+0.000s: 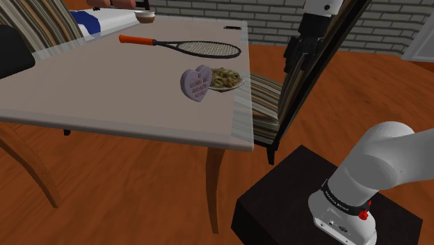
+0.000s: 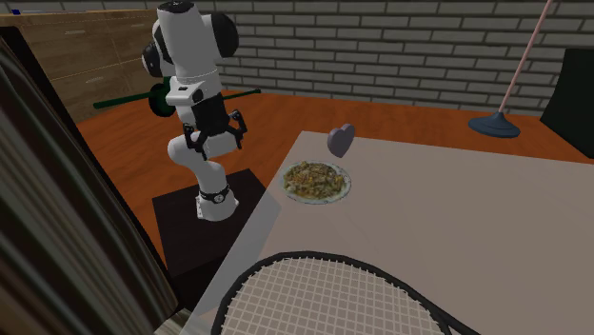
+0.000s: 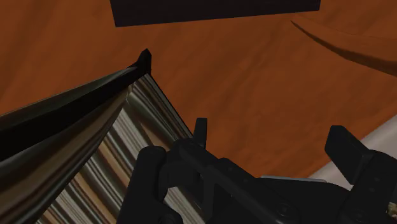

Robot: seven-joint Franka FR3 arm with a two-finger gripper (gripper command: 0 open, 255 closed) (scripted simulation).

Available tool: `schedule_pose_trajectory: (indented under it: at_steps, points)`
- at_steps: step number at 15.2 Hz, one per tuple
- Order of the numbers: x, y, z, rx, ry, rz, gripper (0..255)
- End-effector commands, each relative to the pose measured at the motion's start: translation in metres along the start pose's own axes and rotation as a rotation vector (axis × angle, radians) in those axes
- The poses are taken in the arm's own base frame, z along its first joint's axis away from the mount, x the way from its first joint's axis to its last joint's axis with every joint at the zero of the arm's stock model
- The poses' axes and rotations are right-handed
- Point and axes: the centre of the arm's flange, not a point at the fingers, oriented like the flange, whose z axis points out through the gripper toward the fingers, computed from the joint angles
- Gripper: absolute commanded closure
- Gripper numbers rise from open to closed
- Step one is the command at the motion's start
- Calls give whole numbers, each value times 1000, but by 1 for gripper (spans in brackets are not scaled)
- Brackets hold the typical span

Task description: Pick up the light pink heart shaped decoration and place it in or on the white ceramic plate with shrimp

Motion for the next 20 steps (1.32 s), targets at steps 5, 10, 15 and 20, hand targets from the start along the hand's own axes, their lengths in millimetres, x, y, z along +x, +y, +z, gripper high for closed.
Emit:
schedule_pose_trajectory:
  at_steps: [5, 10, 15, 20]
  points:
    - [-14, -50, -6, -4, -11, 196, 0]
    - [-17, -116, -13, -8, -25, 442, 0]
    - [-4, -180, -20, -13, -39, 687, 0]
    - [25, -239, -26, -17, -52, 932, 0]
